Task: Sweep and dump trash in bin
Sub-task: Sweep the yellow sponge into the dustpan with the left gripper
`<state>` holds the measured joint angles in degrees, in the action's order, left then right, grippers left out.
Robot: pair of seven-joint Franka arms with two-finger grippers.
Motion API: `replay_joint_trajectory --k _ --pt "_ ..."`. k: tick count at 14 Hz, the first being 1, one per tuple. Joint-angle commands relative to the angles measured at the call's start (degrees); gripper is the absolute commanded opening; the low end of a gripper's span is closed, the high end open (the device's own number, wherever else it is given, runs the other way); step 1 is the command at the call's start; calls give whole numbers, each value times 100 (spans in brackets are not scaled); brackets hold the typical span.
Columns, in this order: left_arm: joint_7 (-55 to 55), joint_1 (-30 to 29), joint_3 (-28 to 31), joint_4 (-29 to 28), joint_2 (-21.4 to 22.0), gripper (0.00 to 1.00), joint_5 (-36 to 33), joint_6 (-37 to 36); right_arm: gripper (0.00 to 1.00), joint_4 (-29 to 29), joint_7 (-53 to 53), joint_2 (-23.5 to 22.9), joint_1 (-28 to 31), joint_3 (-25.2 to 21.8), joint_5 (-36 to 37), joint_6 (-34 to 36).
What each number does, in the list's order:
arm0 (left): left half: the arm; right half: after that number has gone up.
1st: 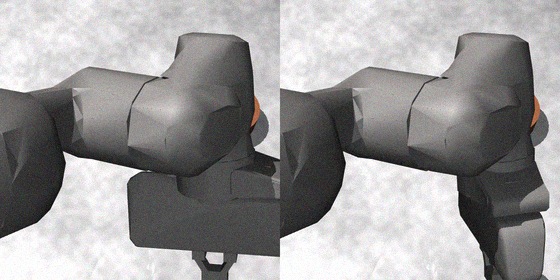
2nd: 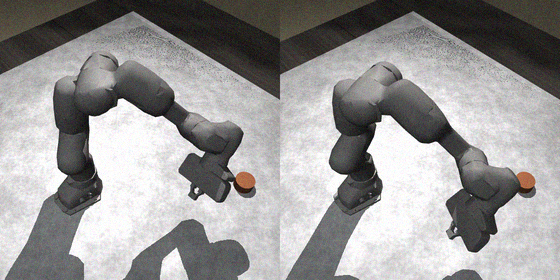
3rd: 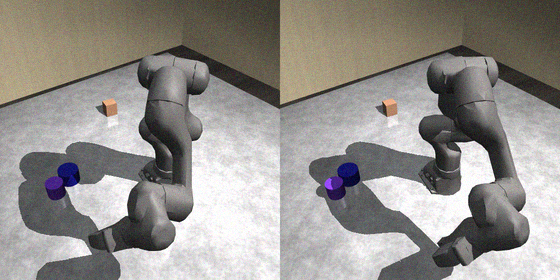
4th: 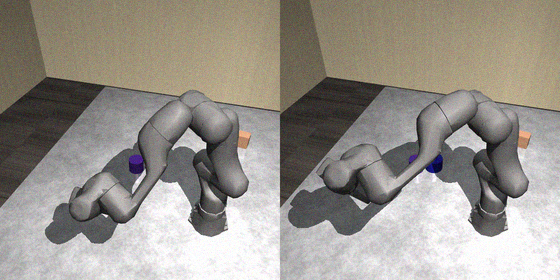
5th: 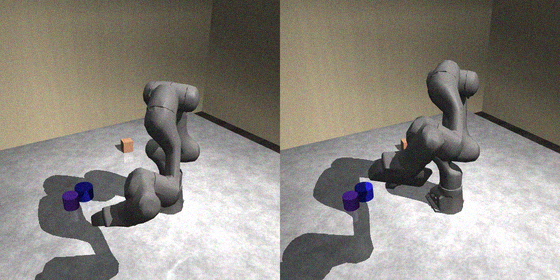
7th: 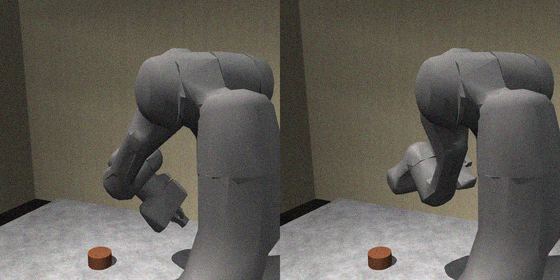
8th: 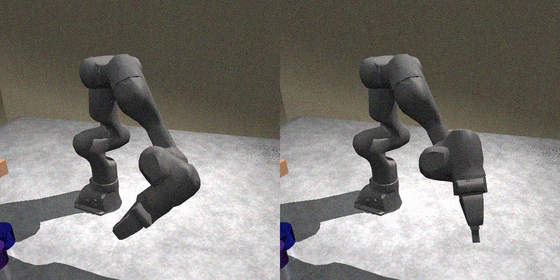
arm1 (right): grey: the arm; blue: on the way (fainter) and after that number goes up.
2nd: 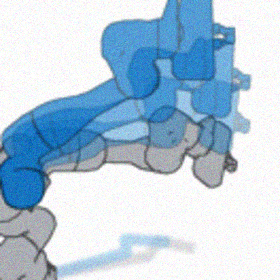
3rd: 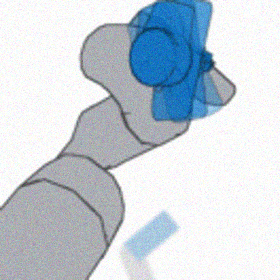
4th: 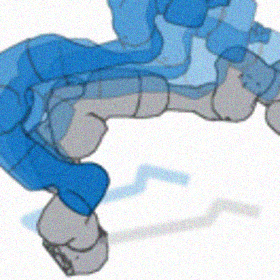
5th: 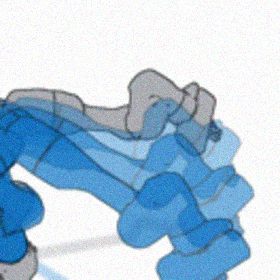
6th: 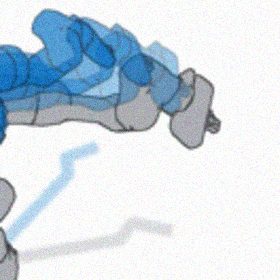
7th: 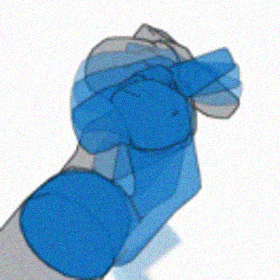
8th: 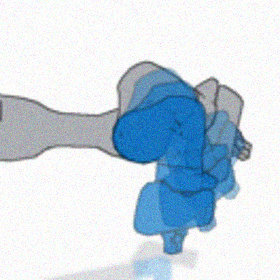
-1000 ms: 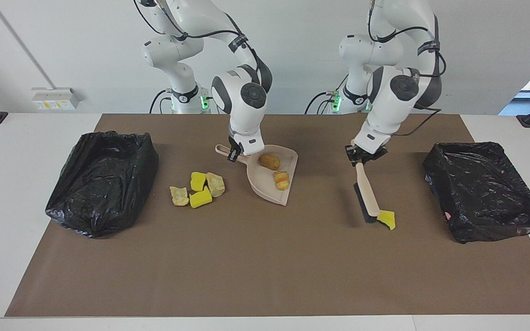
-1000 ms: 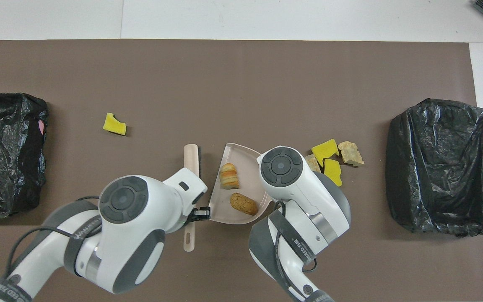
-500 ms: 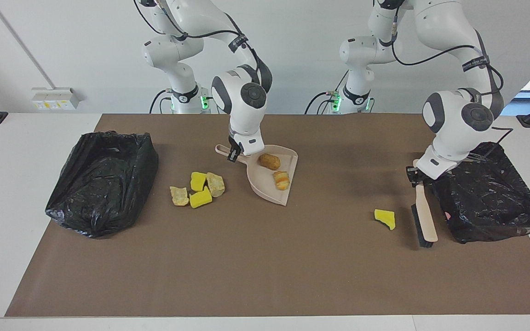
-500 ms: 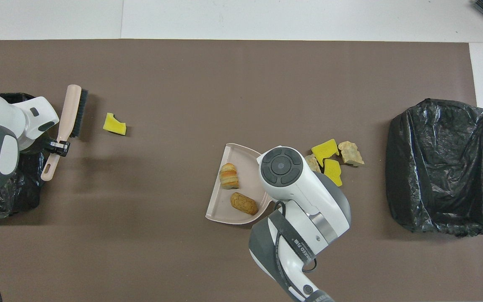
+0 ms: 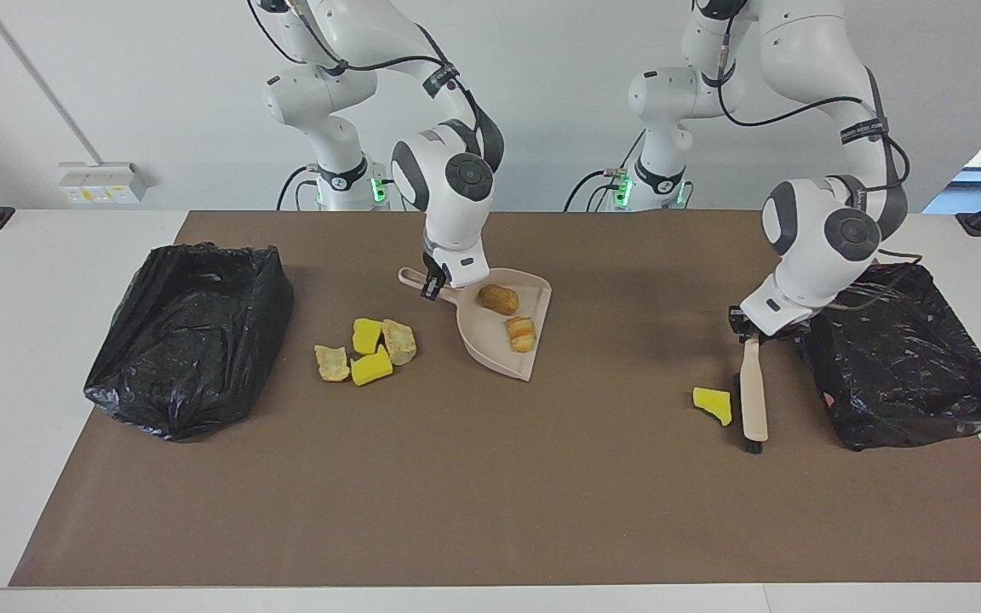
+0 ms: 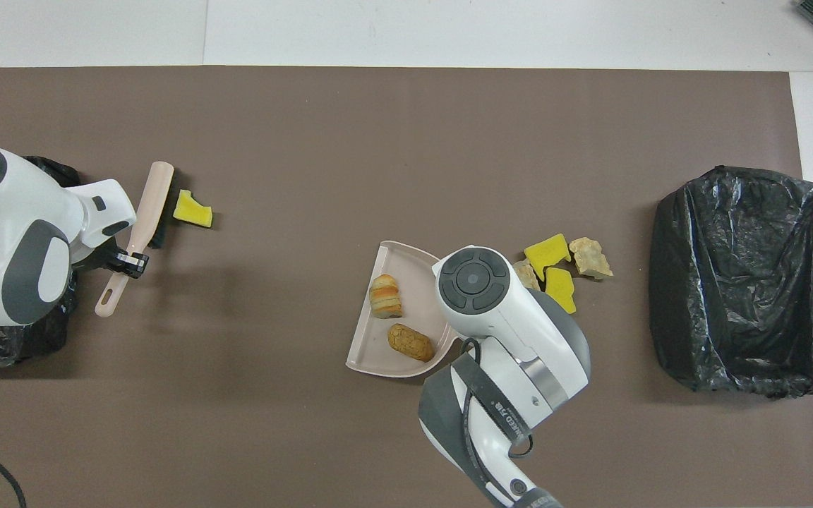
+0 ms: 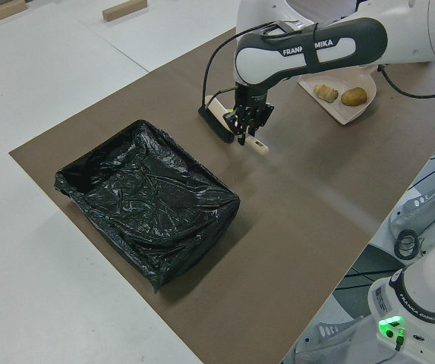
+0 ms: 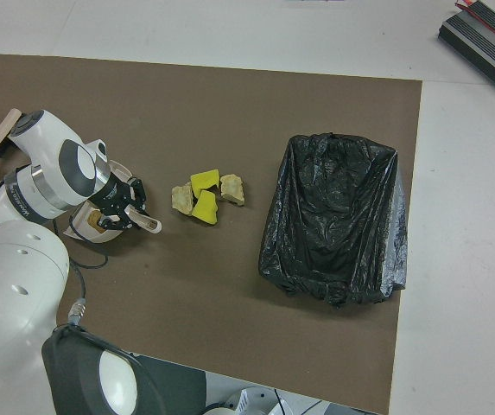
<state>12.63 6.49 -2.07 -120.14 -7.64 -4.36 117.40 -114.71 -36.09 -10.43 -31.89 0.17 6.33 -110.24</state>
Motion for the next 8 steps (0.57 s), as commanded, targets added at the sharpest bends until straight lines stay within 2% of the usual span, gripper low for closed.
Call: replay_joint_trajectory --k 1,4,8 --pt "-198 780 76 -809 597 0 609 -51 0 -140 163 147 16 27 44 11" --pt "-1102 1765 67 -853 720 0 875 -86 0 -140 163 147 16 27 44 20" --pt "-1982 2662 76 -819 773 0 1805 -16 0 -140 163 147 16 27 44 20"
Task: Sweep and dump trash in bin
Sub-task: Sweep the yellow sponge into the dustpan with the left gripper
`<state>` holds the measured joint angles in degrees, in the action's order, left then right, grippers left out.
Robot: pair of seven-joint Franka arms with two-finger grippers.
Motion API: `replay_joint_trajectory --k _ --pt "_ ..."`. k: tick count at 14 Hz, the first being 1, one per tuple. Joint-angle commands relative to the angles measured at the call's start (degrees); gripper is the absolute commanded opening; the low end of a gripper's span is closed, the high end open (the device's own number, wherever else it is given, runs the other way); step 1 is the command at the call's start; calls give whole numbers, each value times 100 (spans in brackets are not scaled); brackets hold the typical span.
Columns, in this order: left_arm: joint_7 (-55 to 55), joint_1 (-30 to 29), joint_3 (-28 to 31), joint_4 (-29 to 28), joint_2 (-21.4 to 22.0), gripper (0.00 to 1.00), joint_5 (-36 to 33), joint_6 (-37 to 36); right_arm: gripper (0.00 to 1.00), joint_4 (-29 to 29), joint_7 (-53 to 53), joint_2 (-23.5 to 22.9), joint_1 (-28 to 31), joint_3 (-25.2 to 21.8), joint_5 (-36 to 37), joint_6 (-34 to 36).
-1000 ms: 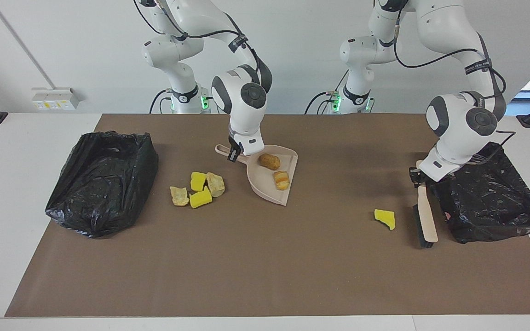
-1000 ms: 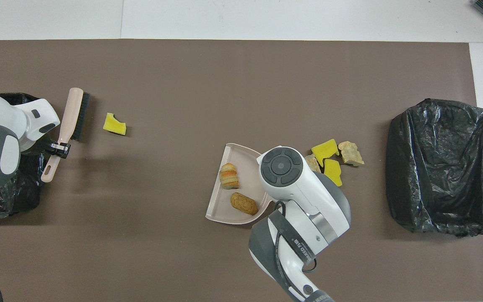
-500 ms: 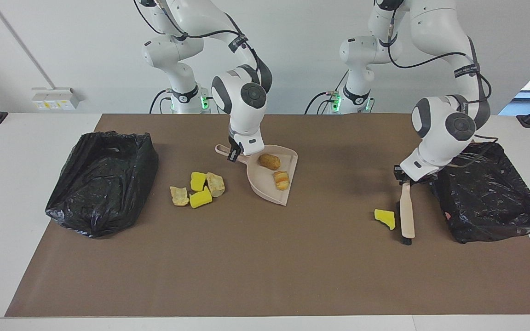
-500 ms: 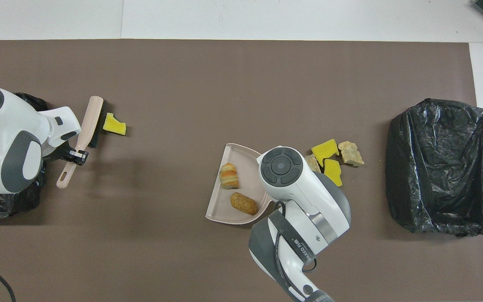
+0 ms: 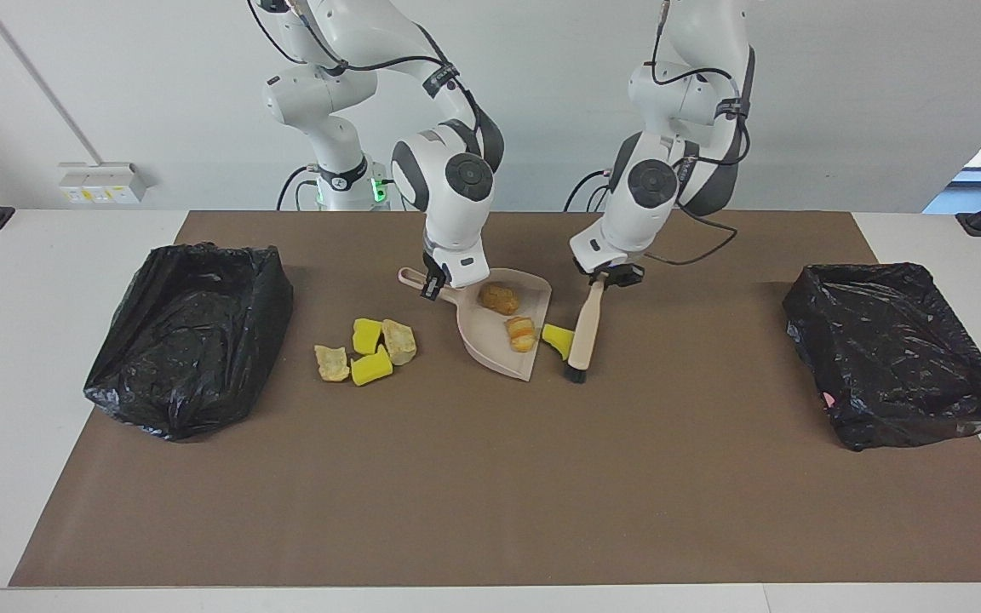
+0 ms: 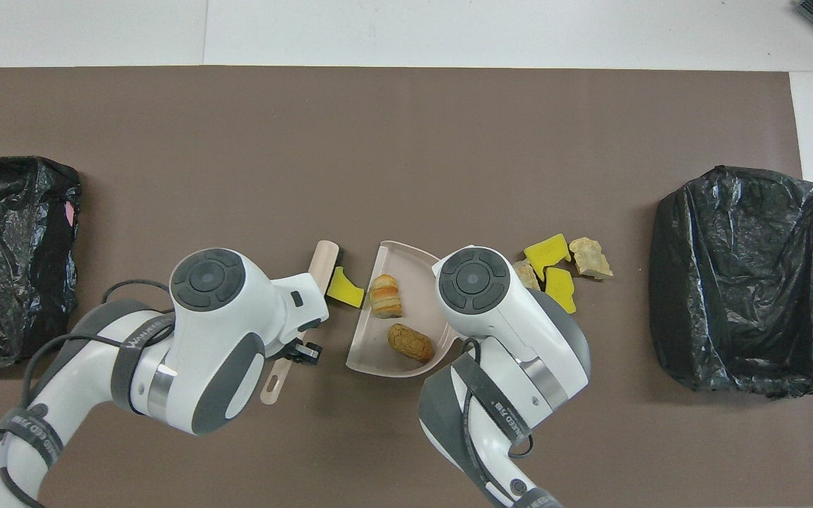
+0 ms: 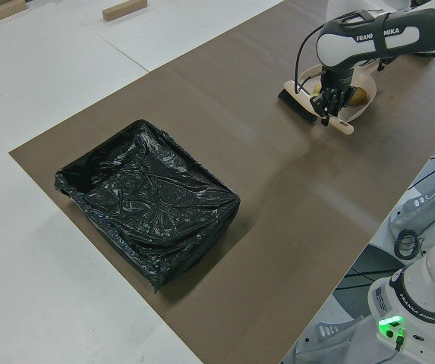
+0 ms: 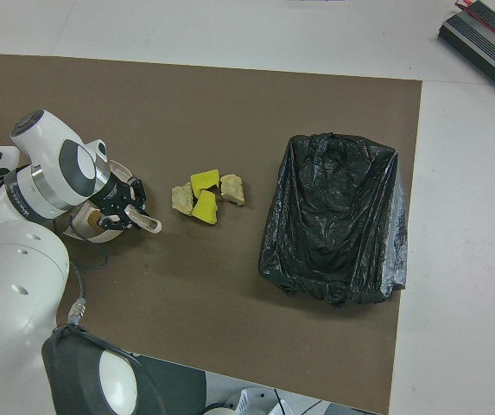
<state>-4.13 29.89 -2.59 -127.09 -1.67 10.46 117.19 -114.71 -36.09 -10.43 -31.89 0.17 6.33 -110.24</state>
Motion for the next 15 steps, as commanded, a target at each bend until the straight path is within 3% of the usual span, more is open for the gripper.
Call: replay_joint_trajectory --k 1,7,15 --pt "-534 472 128 -114 185 0 386 6 0 -139 163 147 16 27 44 20" --pt "-1456 939 128 -166 360 0 387 -188 0 -139 163 147 16 27 35 11" --pt "-1520 307 180 -298 369 0 361 -521 0 -139 163 147 16 27 35 20"
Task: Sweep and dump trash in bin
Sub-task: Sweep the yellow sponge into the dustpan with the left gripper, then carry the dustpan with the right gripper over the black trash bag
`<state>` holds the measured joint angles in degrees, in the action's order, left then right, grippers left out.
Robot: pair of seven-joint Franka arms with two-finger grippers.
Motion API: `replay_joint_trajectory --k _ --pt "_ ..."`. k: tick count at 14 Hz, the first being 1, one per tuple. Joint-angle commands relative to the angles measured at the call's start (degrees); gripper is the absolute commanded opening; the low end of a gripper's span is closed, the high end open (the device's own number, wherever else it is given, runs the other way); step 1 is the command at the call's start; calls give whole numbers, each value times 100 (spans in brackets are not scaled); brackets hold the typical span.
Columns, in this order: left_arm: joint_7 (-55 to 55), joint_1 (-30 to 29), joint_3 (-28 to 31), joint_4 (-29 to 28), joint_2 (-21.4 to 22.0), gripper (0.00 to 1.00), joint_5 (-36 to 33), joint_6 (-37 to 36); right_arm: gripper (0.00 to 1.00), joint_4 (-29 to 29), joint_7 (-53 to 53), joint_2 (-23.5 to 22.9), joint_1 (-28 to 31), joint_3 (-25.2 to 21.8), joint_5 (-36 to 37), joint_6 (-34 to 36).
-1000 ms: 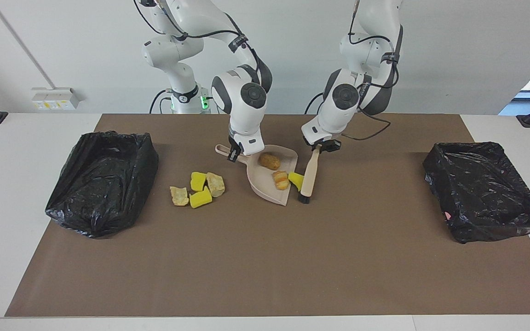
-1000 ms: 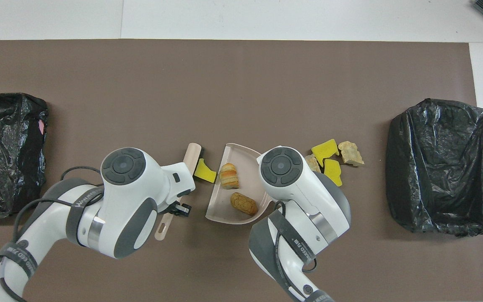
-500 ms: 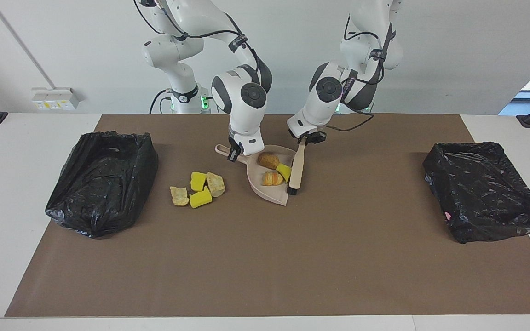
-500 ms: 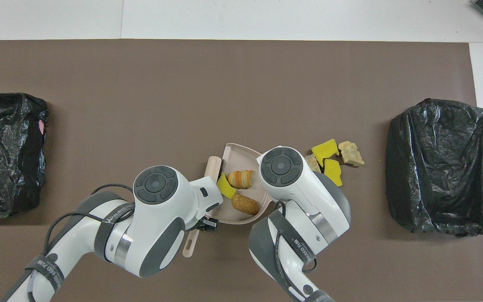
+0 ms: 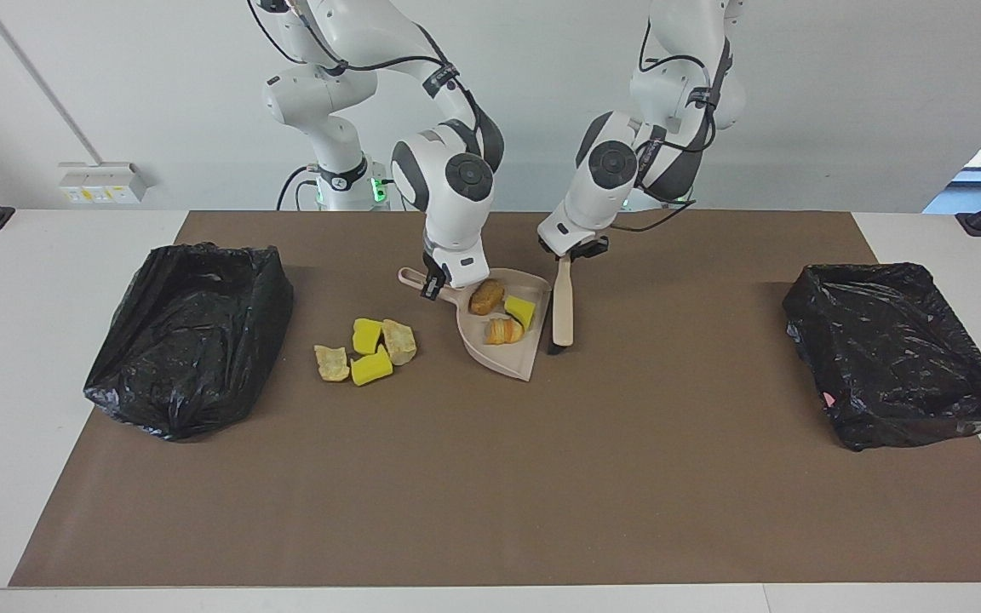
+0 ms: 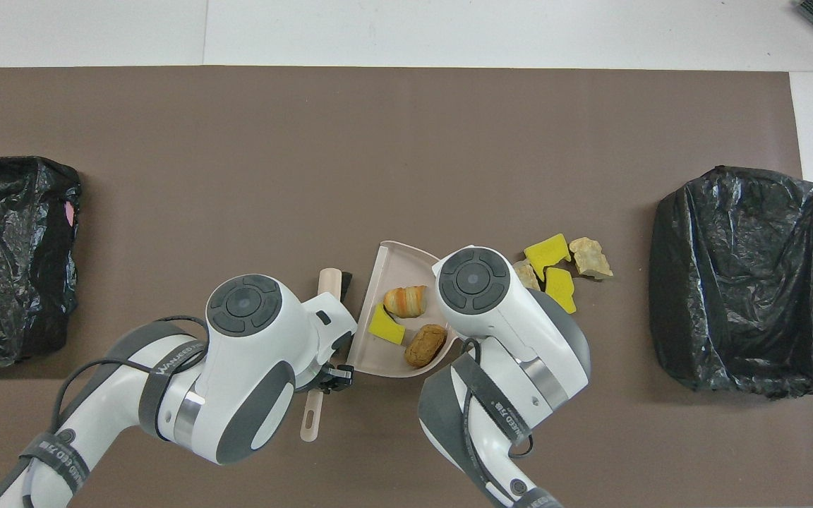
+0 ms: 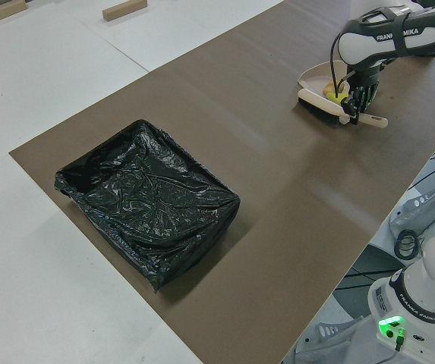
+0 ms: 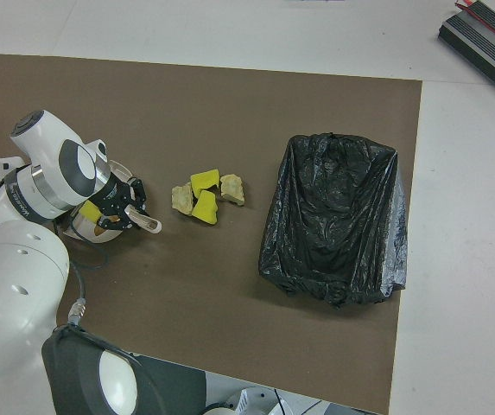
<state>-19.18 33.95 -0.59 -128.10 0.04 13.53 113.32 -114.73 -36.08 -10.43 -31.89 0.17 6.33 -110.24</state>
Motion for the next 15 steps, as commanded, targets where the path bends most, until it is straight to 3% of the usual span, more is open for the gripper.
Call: replay_joint_trajectory --k 1,6,10,12,15 --pt "-25 -99 -20 -198 206 0 1 -265 0 -138 163 146 16 27 44 20" --pt "-796 32 -63 -312 461 0 -386 -688 0 -103 172 146 16 27 35 11" --pt "-1516 769 -81 -1285 1101 0 -386 196 0 64 67 427 200 1 26 55" --pt "-2035 1252 -90 -1866 1514 0 -386 699 0 265 -178 629 577 1 26 361" --pt "-2703 1920 -90 -1956 1718 0 -386 770 0 827 -1021 665 1455 -25 -87 994"
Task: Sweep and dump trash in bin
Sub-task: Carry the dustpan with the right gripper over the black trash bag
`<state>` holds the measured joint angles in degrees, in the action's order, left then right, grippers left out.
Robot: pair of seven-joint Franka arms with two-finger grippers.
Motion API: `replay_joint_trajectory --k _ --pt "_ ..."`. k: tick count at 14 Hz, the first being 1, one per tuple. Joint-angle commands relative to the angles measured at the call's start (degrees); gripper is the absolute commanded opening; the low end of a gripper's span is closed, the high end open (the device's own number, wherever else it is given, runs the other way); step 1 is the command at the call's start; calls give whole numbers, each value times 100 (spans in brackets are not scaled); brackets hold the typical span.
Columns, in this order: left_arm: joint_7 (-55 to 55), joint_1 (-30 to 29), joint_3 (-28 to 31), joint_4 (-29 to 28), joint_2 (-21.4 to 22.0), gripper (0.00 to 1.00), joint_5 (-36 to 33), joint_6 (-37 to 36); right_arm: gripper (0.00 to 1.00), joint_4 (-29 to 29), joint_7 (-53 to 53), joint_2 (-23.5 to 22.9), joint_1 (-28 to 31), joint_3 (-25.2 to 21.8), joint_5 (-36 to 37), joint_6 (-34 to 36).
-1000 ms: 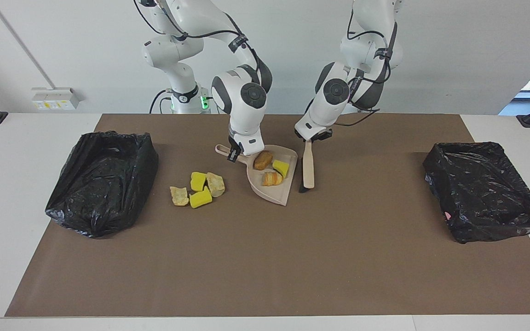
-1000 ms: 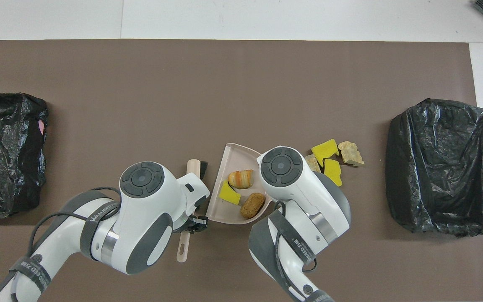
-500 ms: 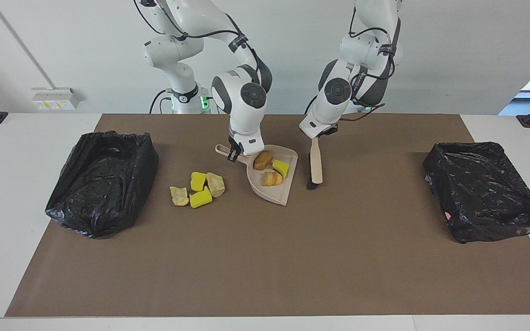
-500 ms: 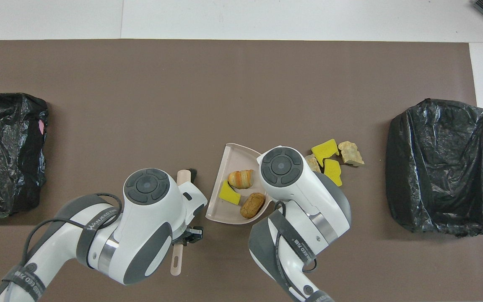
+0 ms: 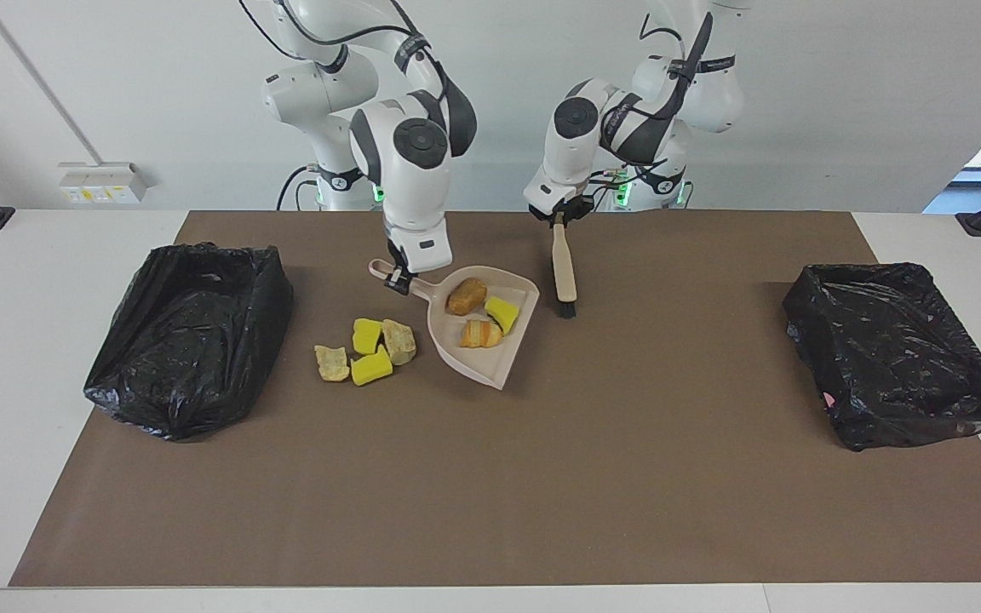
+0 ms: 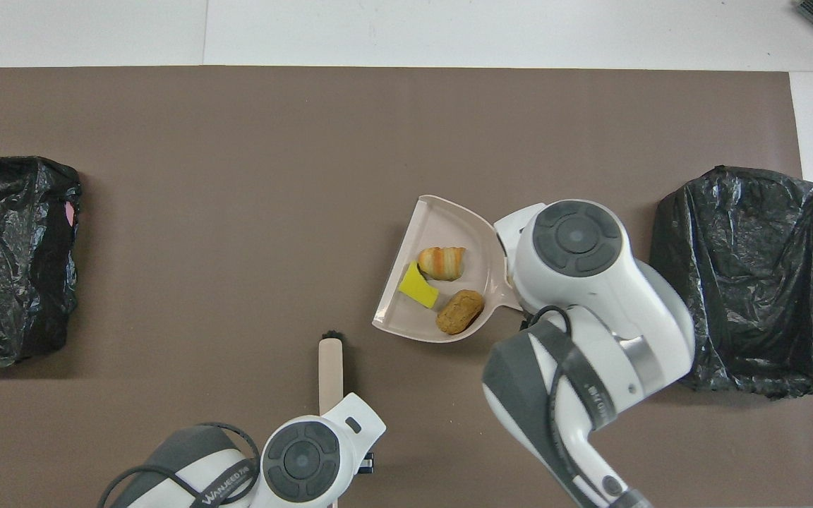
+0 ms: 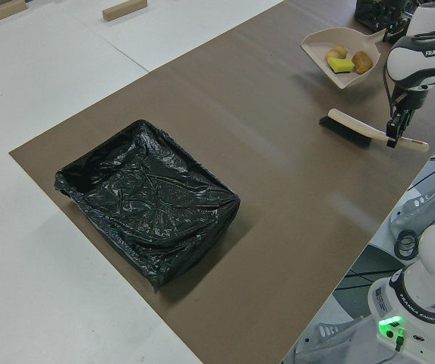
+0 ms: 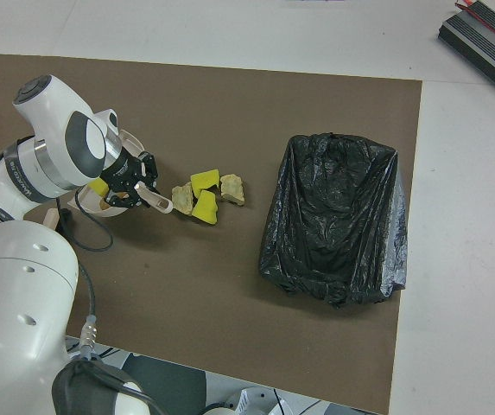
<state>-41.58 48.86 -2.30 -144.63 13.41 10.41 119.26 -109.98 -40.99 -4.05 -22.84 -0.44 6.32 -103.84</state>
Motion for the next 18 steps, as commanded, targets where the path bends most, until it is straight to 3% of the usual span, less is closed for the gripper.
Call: replay_joint_trajectory --k 1,5,10,14,15,18 --pt "-595 588 80 -302 399 0 -74 238 0 528 -820 36 874 35 -139 477" --pt "-1394 1143 63 -302 302 0 -57 800 0 1179 -1621 36 1973 -9 -122 996" --pt "-1801 1600 72 -302 39 0 -39 1126 0 1277 -3359 45 3634 -26 27 936" --pt "-1775 1750 72 -285 -304 0 -39 1100 0 1233 -4021 124 4356 -70 1009 813" --pt "-1765 1707 72 -232 -348 11 -39 1082 0 1233 -4187 133 4454 -87 1203 708" --pt "-1730 1627 80 -83 -471 20 -39 1073 0 989 -4496 290 4613 -79 2011 479"
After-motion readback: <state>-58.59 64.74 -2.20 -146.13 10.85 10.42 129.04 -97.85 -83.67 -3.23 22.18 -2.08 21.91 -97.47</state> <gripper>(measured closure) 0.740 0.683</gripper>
